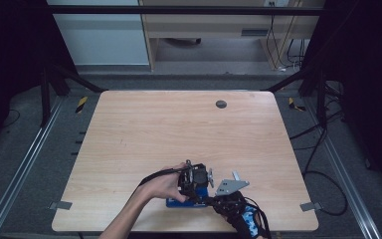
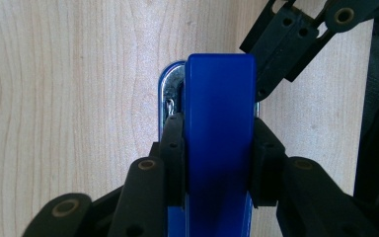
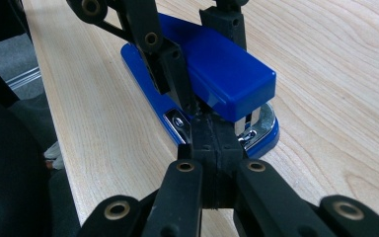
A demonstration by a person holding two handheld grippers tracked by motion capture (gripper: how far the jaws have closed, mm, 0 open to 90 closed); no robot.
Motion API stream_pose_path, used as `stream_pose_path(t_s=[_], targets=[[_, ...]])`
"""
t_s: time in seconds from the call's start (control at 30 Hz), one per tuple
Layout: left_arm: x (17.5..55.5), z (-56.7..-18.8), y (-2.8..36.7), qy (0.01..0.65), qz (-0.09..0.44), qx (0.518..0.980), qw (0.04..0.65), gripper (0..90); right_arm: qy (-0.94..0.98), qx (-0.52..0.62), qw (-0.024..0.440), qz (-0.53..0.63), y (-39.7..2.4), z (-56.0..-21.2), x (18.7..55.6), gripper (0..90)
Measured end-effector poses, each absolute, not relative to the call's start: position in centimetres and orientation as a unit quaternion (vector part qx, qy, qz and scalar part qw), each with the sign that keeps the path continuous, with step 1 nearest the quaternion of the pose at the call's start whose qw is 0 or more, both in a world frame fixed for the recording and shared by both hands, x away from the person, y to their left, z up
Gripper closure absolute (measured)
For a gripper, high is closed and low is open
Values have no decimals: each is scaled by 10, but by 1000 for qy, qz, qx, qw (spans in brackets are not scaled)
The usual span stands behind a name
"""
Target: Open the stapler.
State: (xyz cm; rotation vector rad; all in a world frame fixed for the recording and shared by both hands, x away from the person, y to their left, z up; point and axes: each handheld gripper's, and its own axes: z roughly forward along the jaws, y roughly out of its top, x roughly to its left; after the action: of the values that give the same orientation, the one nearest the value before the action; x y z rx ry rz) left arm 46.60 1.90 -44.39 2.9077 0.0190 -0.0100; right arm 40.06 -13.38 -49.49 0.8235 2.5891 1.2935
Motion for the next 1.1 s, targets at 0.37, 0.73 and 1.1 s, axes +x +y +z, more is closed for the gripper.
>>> stream_pose_path(t_s=[0.37,0.73,1.1], targets=[[464,-443,22,5,4,992,130,660,858,274,65,429,-134,-495,401,900],[464,-443,25,4,5,990,143,660,859,274,65,428,-134,-495,401,900],[464,-444,25,5,2,990,142,660,859,274,62,428,-134,-495,401,900]])
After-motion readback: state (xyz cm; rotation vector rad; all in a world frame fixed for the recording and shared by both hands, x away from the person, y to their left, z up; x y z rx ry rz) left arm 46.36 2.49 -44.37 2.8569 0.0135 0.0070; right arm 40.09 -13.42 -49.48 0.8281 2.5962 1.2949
